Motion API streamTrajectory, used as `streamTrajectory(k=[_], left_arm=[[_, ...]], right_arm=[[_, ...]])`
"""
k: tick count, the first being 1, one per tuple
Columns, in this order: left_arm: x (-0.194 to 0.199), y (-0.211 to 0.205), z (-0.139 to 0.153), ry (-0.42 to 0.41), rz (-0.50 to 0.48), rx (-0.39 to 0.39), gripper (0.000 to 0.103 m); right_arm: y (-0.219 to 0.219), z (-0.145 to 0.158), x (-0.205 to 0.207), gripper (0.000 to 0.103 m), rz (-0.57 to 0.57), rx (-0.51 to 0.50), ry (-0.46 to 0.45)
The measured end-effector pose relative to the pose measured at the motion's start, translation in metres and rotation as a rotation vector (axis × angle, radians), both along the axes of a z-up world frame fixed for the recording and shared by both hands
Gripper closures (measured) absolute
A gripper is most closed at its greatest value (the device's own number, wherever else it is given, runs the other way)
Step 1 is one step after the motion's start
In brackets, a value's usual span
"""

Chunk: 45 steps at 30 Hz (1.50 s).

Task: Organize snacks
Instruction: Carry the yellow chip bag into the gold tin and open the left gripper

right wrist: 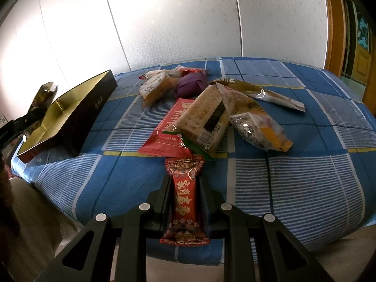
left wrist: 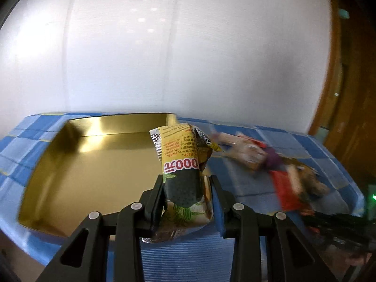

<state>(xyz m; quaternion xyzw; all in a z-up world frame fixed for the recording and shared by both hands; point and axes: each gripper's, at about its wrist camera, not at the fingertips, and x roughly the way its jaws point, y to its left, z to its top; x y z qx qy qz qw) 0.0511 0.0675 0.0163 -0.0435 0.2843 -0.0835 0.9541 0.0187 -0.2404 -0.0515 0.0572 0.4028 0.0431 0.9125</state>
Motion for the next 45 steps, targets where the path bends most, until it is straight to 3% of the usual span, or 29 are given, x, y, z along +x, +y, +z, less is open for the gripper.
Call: streamTrajectory(k=[4,9,16,23,29,36,45], left_arm=[[0.013,0.034,-0.005,0.035,0.098,0.012,0.066],[0.032,0.079,-0.023,0.136,0.223,-0.001,0.066],[0.035,0.113,-0.044,0.214,0.323,-0.008,0.066],[0.029,0.110,-0.049,0.209,0.370,0.080,0.063],[0.012,0.111,-0.033,0.130,0.371,0.047,0.049],[-0.004,0.103,-0.019,0.050,0.346,0.012,0.026],[-0.007,0.090,-0.016,0.051,0.323,0.023,0.018]], right_arm=[[0.001,0.000,0.000,0.080,0.000,-0.009,-0.003],[0.001,0.001,0.000,0.080,-0.001,0.004,-0.007],[0.006,0.000,0.000,0.080,0.025,0.041,-0.016],[0.024,0.007,-0.008,0.080,0.099,0.007,-0.070],[0.037,0.012,-0.012,0.080,0.151,0.001,-0.097],[0.060,0.021,-0.007,0.080,0.197,0.001,-0.098],[0.092,0.047,0.008,0.085,0.253,0.010,-0.132]])
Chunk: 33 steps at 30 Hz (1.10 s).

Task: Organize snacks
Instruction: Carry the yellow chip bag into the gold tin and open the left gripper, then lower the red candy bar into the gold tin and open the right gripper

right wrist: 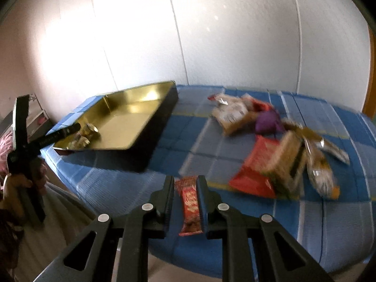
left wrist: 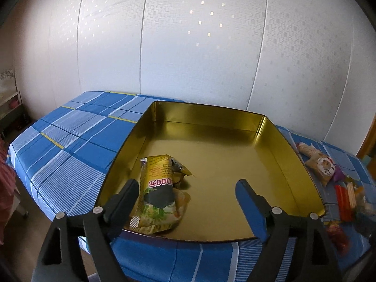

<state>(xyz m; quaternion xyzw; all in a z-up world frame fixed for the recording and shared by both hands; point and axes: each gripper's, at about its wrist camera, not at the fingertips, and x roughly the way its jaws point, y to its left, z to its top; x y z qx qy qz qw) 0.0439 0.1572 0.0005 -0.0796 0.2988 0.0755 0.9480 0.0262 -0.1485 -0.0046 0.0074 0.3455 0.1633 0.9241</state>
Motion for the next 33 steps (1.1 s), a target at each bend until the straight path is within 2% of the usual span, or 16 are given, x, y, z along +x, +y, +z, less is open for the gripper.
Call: streamTrajectory(k=[7,9,10,16,18,21,23,27,33], left_arm=[[-0.003,0.001,0.002,-0.013,0.005,0.000,0.016],[-0.005,0.001,0.003,-0.020,0.001,-0.001,0.013],[-0.005,0.001,0.003,-0.023,0.001,-0.002,0.012],[-0.005,0.002,0.003,-0.020,0.012,-0.018,0.011],[-0.004,0.002,0.003,-0.018,0.011,-0.015,0.011],[-0.005,0.001,0.004,-0.020,0.006,-0.008,0.011],[-0.005,0.001,0.004,-0.018,0.005,-0.008,0.011],[-0.004,0.002,0.003,-0.012,0.005,-0.007,0.011],[-0.002,0.000,0.002,-0.002,0.015,0.013,0.011]], right_arm=[[0.011,0.010,0.011,0.086,-0.004,-0.069,-0.008],[0.011,0.002,0.014,0.069,-0.017,-0.117,0.027],[0.008,-0.004,0.015,0.068,-0.026,-0.120,0.048],[0.004,-0.038,0.025,0.068,-0.007,-0.138,0.168],[0.006,-0.044,0.025,0.070,0.000,-0.157,0.175],[0.009,-0.050,0.024,0.080,-0.005,-0.185,0.157],[0.006,-0.050,0.026,0.082,-0.016,-0.174,0.161],[0.002,-0.035,0.032,0.082,-0.043,-0.104,0.160],[0.031,0.015,0.047,0.082,0.006,-0.014,0.053]])
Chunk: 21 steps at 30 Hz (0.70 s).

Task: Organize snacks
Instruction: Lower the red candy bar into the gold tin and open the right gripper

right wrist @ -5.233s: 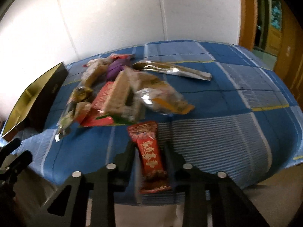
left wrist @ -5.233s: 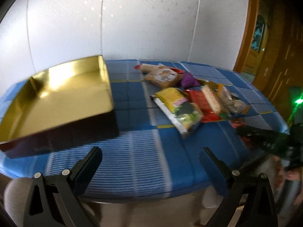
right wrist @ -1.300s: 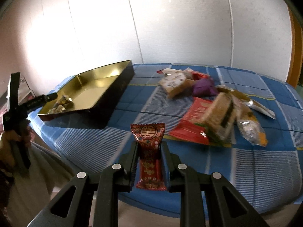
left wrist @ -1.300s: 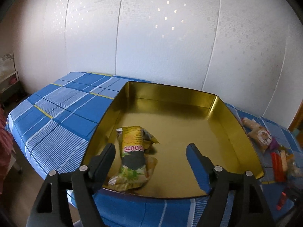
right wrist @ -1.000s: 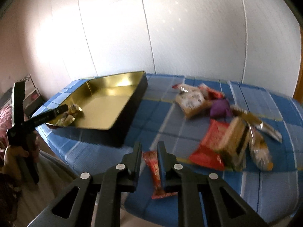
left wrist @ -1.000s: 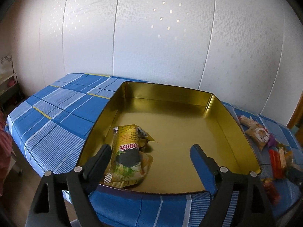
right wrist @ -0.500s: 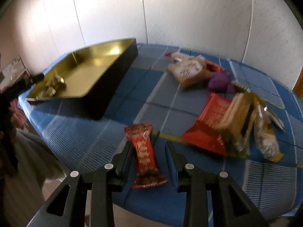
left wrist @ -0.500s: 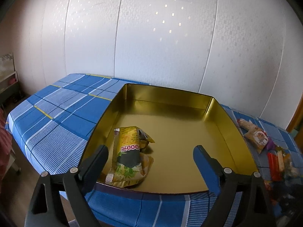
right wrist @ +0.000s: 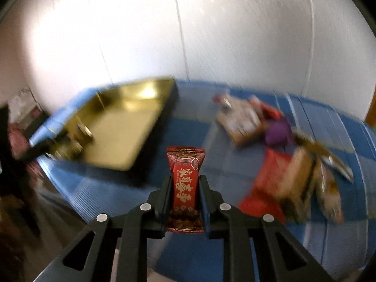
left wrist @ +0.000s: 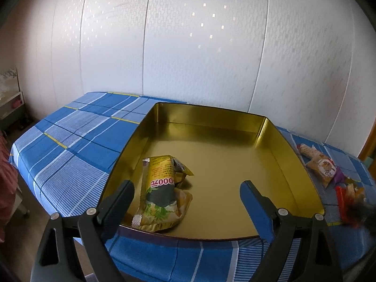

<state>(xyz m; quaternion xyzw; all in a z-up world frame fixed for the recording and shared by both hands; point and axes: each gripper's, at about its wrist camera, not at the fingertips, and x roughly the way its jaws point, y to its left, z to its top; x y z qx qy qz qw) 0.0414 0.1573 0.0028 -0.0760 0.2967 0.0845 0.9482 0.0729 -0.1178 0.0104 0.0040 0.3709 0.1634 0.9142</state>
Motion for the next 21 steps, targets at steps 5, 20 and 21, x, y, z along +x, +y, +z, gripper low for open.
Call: streamTrajectory(k=[5,20,21], left_arm=[[-0.001,0.000,0.000,0.001,0.002,0.001,0.010],[0.001,0.008,-0.001,0.008,0.021,-0.036,0.009],[0.001,0.008,-0.001,0.008,0.022,-0.037,0.009]], right_arm=[[0.043,0.016,0.024,0.082,0.061,0.021,-0.031],[0.105,-0.020,0.050,0.078,0.074,-0.137,0.001],[0.105,-0.022,0.051,0.077,0.069,-0.151,0.002]])
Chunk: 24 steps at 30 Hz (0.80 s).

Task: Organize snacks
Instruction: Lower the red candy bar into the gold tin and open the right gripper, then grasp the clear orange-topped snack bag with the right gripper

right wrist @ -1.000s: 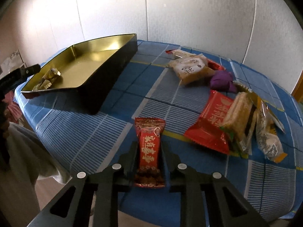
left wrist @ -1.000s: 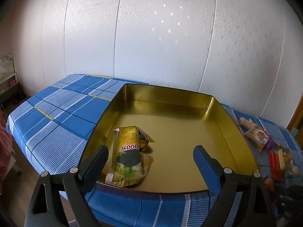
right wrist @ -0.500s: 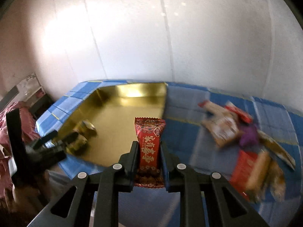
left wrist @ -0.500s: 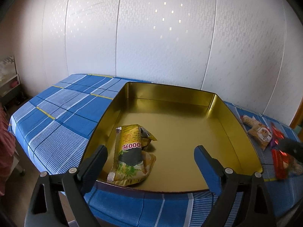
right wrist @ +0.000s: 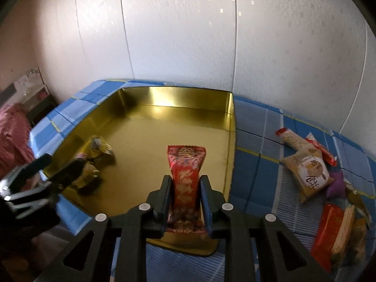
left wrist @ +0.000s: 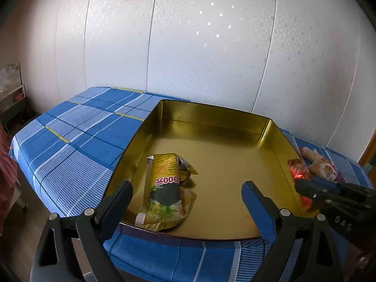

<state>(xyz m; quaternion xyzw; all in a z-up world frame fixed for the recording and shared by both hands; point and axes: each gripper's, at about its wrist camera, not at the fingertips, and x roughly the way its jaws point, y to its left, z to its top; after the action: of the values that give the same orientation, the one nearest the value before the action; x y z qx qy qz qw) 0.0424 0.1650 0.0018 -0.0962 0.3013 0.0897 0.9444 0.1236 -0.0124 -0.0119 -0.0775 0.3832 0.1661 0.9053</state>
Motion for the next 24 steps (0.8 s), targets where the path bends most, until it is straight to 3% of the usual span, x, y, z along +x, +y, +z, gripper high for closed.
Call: streamTrajectory(k=[14,24], left_arm=[[0.002,-0.008,0.000,0.001,-0.010,0.032,0.006],[-0.001,-0.026,0.005,-0.040,-0.074,0.055,0.001]], right_arm=[[-0.048,0.025,-0.024,0.070,-0.066,0.077,-0.053],[-0.088,0.017,-0.046,0.069,-0.105,0.089,-0.030]])
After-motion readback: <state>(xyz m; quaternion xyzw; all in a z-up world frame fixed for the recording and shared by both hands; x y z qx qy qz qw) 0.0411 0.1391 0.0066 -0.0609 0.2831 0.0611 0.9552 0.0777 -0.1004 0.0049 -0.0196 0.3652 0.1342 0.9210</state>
